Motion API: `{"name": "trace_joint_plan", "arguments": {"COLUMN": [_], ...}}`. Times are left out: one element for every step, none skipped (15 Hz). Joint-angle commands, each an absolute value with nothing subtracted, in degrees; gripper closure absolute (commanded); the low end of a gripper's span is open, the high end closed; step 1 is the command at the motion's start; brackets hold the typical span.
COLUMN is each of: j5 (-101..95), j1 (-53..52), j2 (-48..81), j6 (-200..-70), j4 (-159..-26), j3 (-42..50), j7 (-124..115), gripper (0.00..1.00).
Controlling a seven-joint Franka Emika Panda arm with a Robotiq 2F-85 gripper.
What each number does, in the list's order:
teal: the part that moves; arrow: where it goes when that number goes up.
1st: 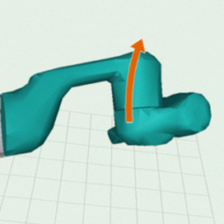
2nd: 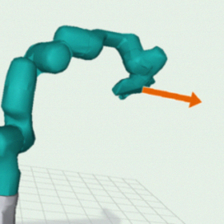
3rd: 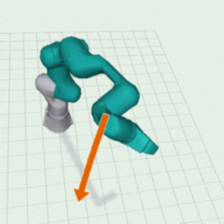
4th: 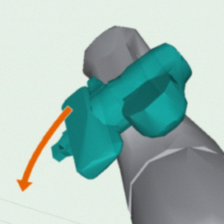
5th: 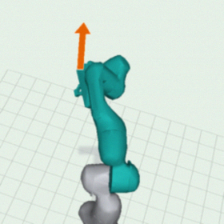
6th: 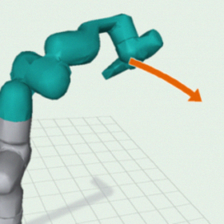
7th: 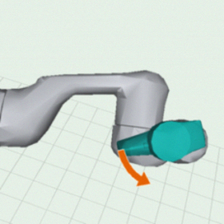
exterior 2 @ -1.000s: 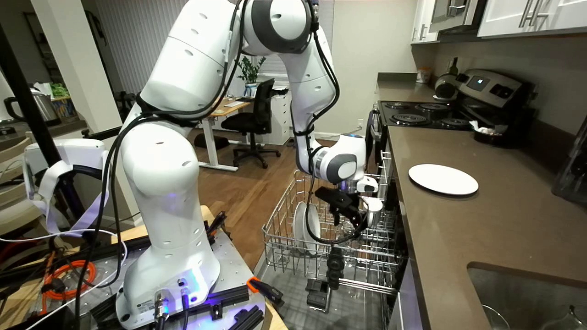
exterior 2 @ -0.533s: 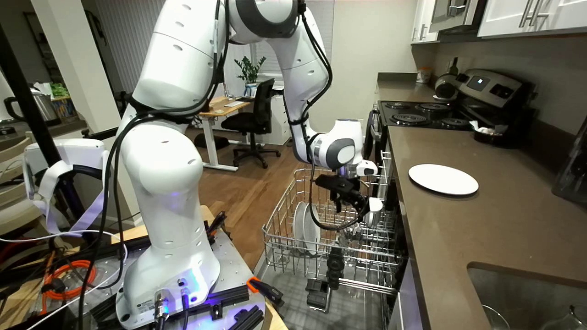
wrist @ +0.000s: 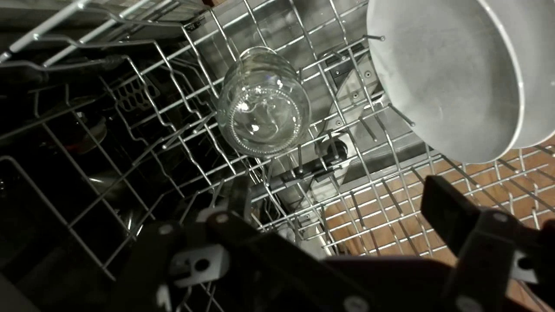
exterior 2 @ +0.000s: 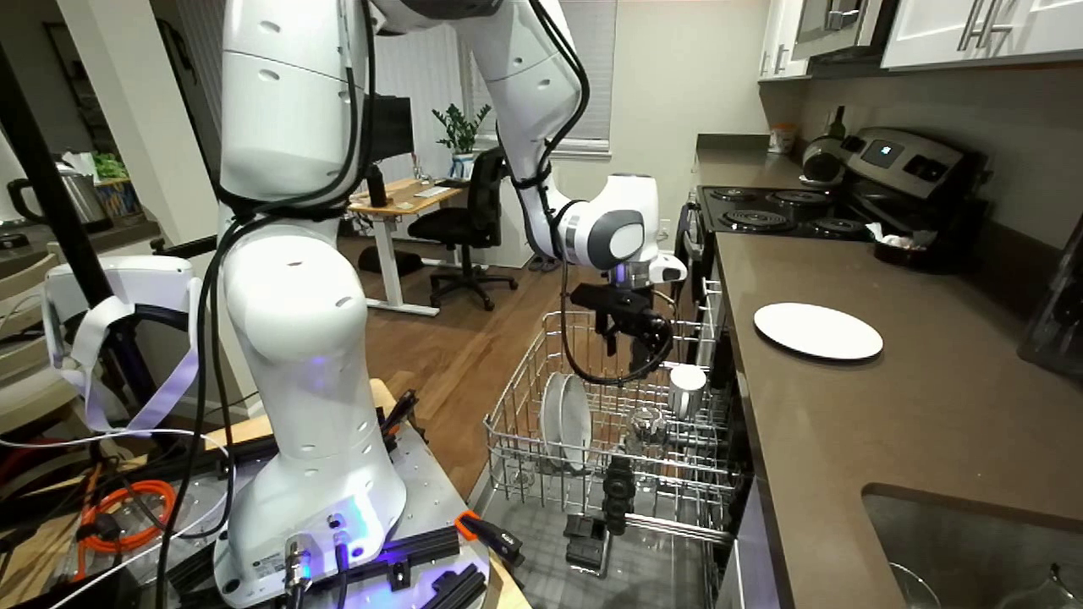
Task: Move the glass jar to the right
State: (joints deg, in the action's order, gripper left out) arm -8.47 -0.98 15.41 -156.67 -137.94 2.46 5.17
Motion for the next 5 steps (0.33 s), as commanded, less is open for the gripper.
{"name": "trace_joint_plan", "arguments": {"j5": [-3.6,-1.3,-4.8,-3.6,-3.1], "j1": [2.1,2.7,0.9,1.2,1.4], "j2": [10.2,9.6,12.2,11.6,11.3], "j6": [-152.7,-151.8,-153.3,-152.6,-152.4], "j4": [-140.3,-140.3,-138.6,-138.7,-138.8], "j3": [-1.1,-2.1,-0.1,-0.7,-1.0], "j7": [12.7,15.3,10.1,11.7,12.3], "gripper": [0.00,0.00,0.00,0.00,0.00]}}
